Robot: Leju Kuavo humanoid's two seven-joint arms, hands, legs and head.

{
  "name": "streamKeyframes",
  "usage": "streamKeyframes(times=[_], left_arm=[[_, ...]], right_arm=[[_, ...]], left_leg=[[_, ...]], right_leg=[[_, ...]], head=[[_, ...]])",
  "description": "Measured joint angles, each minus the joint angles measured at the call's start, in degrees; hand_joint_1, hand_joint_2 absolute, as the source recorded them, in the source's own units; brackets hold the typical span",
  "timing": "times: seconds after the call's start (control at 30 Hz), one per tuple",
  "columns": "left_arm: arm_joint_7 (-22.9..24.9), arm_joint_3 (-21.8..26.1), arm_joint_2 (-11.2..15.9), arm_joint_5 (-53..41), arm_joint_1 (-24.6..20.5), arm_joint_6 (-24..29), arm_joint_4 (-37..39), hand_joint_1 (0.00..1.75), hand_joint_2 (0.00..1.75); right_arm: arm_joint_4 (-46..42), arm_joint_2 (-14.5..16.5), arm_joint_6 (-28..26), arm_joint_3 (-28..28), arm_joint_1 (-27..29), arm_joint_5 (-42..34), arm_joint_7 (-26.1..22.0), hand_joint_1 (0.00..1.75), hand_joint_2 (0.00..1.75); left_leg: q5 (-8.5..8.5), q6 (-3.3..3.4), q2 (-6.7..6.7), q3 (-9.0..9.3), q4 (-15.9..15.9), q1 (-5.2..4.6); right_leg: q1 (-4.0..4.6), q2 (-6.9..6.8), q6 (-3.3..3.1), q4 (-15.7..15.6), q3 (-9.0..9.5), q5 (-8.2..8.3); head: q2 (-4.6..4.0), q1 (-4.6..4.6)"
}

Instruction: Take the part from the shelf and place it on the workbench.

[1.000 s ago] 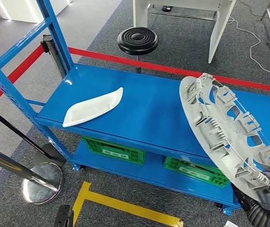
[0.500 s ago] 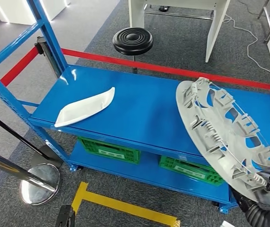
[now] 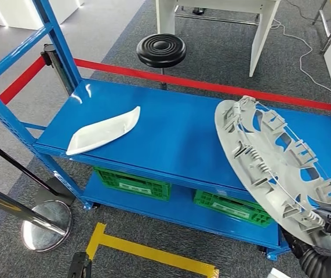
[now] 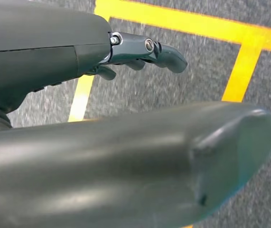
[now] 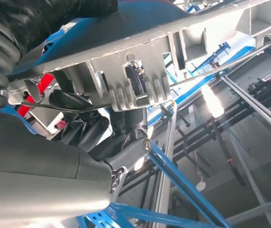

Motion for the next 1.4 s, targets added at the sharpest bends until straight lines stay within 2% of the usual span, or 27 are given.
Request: streamKeyframes(times=[0.07, 0.13, 0.17, 0.2, 0.23, 0.27, 0.3, 0.33, 0.37, 0.4, 0.47, 0.53, 0.57, 0.67, 0.7, 0.73, 0.77, 0.83, 0.87, 0.9, 0.93, 1.03, 1.4], left_arm=[[0.01, 0.00, -0.04, 0.02, -0.04, 0.00, 0.01, 0.00, 0.00], [0.01, 0.01, -0.07, 0.02, -0.05, 0.00, 0.01, 0.00, 0.00], [0.01, 0.01, -0.12, 0.03, -0.02, 0.00, 0.01, 0.00, 0.00], [0.02, 0.01, -0.18, 0.05, 0.01, 0.00, 0.01, 0.00, 0.00], [0.03, 0.00, -0.23, 0.10, 0.01, 0.00, 0.01, 0.00, 0.00], [0.04, 0.00, -0.28, 0.15, 0.00, 0.00, 0.01, 0.00, 0.00], [0.04, 0.00, -0.31, 0.21, 0.00, 0.00, 0.01, 0.00, 0.00], [0.05, 0.00, -0.28, 0.30, 0.00, 0.00, 0.03, 0.00, 0.00], [0.05, 0.01, -0.25, 0.36, 0.00, 0.00, 0.04, 0.00, 0.00], [0.06, 0.01, -0.20, 0.45, 0.00, 0.01, 0.06, 0.00, 0.00], [0.08, -0.01, -0.15, 0.55, -0.02, 0.02, 0.08, 0.00, 0.00], [0.05, -0.02, -0.14, 0.60, -0.07, 0.04, 0.08, 0.00, 0.00], [-0.04, -0.04, -0.15, 0.56, -0.10, 0.08, 0.08, 0.00, 0.00], [-0.58, -0.35, -0.20, 0.18, -0.03, 0.23, 0.08, 0.00, 0.00], [-0.69, -0.49, -0.19, 0.05, 0.00, 0.19, 0.08, 0.00, 0.00], [-0.72, -0.66, -0.18, -0.03, 0.02, 0.11, 0.08, 0.00, 0.00], [-0.73, -0.85, -0.16, -0.09, 0.02, 0.04, 0.08, 0.00, 0.00], [-0.74, -1.17, 0.02, -0.17, 0.03, -0.02, 0.11, 0.00, 0.00], [-0.80, -1.25, 0.09, -0.21, 0.03, -0.04, 0.15, 0.00, 0.00], [-0.88, -1.29, 0.18, -0.26, 0.03, -0.08, 0.19, 0.00, 0.00], [-0.99, -1.32, 0.20, -0.29, 0.03, -0.16, 0.22, 0.00, 0.00], [-1.26, -1.39, 0.15, -0.25, 0.12, -0.48, 0.23, 0.00, 0.00], [-1.76, -2.69, 0.13, 0.05, 0.09, -0.13, 0.23, 0.00, 0.00]], right_arm=[[0.02, 0.00, 0.00, 0.00, -0.06, 0.00, 0.00, 1.75, 1.75], [0.05, 0.00, 0.00, 0.00, -0.16, -0.01, 0.01, 1.75, 1.75], [0.08, 0.00, 0.00, 0.00, -0.16, -0.01, 0.01, 1.75, 1.75], [0.10, 0.00, 0.00, 0.00, -0.14, -0.01, 0.02, 1.75, 1.75], [0.13, 0.00, 0.00, 0.00, -0.12, -0.01, 0.04, 1.75, 1.75], [0.14, 0.00, 0.00, 0.00, -0.12, 0.01, 0.08, 1.75, 1.75], [0.15, 0.00, 0.00, 0.00, -0.15, 0.01, 0.12, 1.75, 1.75], [0.16, 0.00, 0.00, 0.01, -0.22, 0.02, 0.17, 1.75, 1.75], [0.18, 0.00, 0.00, 0.01, -0.30, 0.04, 0.21, 1.75, 1.75], [0.19, 0.00, 0.00, 0.01, -0.36, 0.05, 0.23, 1.75, 1.75], [0.19, 0.00, 0.00, 0.01, -0.36, 0.10, 0.29, 1.75, 1.75], [0.19, 0.00, 0.00, 0.00, -0.34, 0.16, 0.41, 1.75, 1.75], [0.19, 0.00, 0.00, 0.00, -0.37, 0.19, 0.47, 1.75, 1.75], [0.20, 0.00, 0.00, 0.01, -0.38, 0.26, 0.57, 1.75, 1.75], [0.20, 0.00, 0.00, 0.01, -0.37, 0.26, 0.57, 1.75, 1.75], [0.21, 0.00, 0.00, 0.02, -0.36, 0.26, 0.58, 1.75, 1.75], [0.21, 0.00, 0.00, 0.02, -0.36, 0.25, 0.58, 1.75, 1.75], [0.22, 0.00, 0.00, 0.02, -0.40, 0.24, 0.61, 1.75, 1.75], [0.22, 0.00, 0.00, 0.02, -0.44, 0.25, 0.62, 1.75, 1.75], [0.23, 0.00, 0.00, 0.01, -0.47, 0.25, 0.62, 1.75, 1.75], [0.24, 0.00, 0.00, 0.01, -0.47, 0.26, 0.62, 1.75, 1.75], [0.28, 0.00, 0.00, 0.02, -0.41, 0.27, 0.58, 1.75, 1.75], [0.32, 0.00, 0.00, 0.02, -0.40, 0.24, 0.41, 1.75, 1.75]], left_leg=[[0.44, 0.11, 0.10, 0.23, -0.78, 0.46], [0.51, 0.22, 0.18, 0.20, -0.89, 0.56], [0.50, 0.21, 0.22, 0.18, -0.88, 0.60], [0.47, 0.16, 0.26, 0.19, -0.86, 0.68], [0.42, 0.06, 0.27, 0.23, -0.84, 0.81], [0.33, -0.14, 0.24, 0.32, -0.78, 0.99], [0.19, -0.45, 0.21, 0.40, -0.63, 1.16], [0.01, -0.89, 0.14, 0.37, -0.33, 1.19], [-0.10, -1.35, 0.09, 0.28, -0.05, 1.17], [-0.14, -1.77, 0.05, 0.15, 0.18, 1.08], [-0.01, -2.36, 0.05, -0.03, 0.33, 1.05], [-0.80, -2.77, 0.05, -0.36, 1.21, 1.20], [-2.09, -2.94, 0.04, -1.17, 3.16, 1.23], [-7.50, -3.10, 0.03, -6.32, 14.72, 1.19], [-8.13, -2.99, 0.03, -7.53, 17.32, 1.15], [-7.43, -2.72, 0.02, -7.66, 17.44, 1.05], [-5.81, -2.27, 0.00, -6.90, 15.64, 0.89], [-1.62, -0.70, -0.12, -3.53, 8.10, 0.30], [-0.28, 0.02, -0.19, -2.12, 4.80, -0.02], [0.28, 0.48, -0.23, -1.19, 2.45, -0.27], [0.15, 0.07, -0.22, -0.88, 1.46, -0.38], [-0.03, -1.80, -0.28, -0.81, 0.57, -0.42], [-0.03, -1.14, -0.33, -0.82, 0.73, -0.52]], right_leg=[[-0.09, -0.02, 0.74, 2.95, -1.45, -2.11], [-0.51, -0.05, 1.53, 9.87, -4.66, -5.63], [-0.75, -0.08, 1.88, 13.10, -6.17, -6.79], [-0.98, -0.14, 2.21, 14.85, -7.01, -6.98], [-1.20, -0.21, 2.51, 14.37, -6.77, -6.02], [-1.44, -0.30, 2.79, 11.69, -5.44, -4.15], [-1.71, -0.41, 3.12, 7.78, -3.52, -2.14], [-1.78, -0.44, 3.30, 4.09, -1.57, -0.85], [-1.81, -0.45, 3.09, 1.50, -0.17, -0.18], [-1.73, -0.41, 2.72, 0.25, 0.51, -0.16], [-1.51, -0.25, 1.51, 0.22, 0.55, -0.37], [-1.53, -0.27, 0.65, 0.13, 0.58, -0.28], [-1.57, -0.33, 0.23, 0.04, 0.65, -0.25], [-1.23, -0.37, -0.49, 0.02, 0.69, -0.33], [-1.05, -0.34, -0.58, 0.02, 0.73, -0.36], [-0.86, -0.27, -0.67, 0.03, 0.82, -0.40], [-0.63, -0.20, -0.75, 0.02, 0.96, -0.45], [-0.28, -0.08, -0.89, 0.01, 1.19, -0.58], [-0.20, -0.01, -0.86, 0.05, 1.15, -0.63], [-0.16, 0.02, -0.79, 0.16, 0.96, -0.68], [-0.18, 0.02, -0.74, 0.27, 0.70, -0.72], [-0.31, -0.11, -0.72, 0.34, 0.39, -0.73], [-0.42, -0.16, -0.16, -0.11, 0.63, -0.39]], head=[[0.00, 0.18], [0.00, 0.31], [0.00, 0.29], [0.00, 0.29], [0.00, 0.29], [-0.01, 0.29], [-0.01, 0.30], [-0.01, 0.38], [-0.01, 0.38], [0.00, 0.35], [0.00, 0.19], [0.00, 0.11], [0.00, 0.04], [0.00, -0.12], [0.00, -0.12], [0.00, -0.14], [0.00, -0.13], [0.00, -0.02], [0.00, 0.04], [0.00, 0.04], [0.00, 0.06], [-0.01, -0.02], [-0.01, -0.02]])
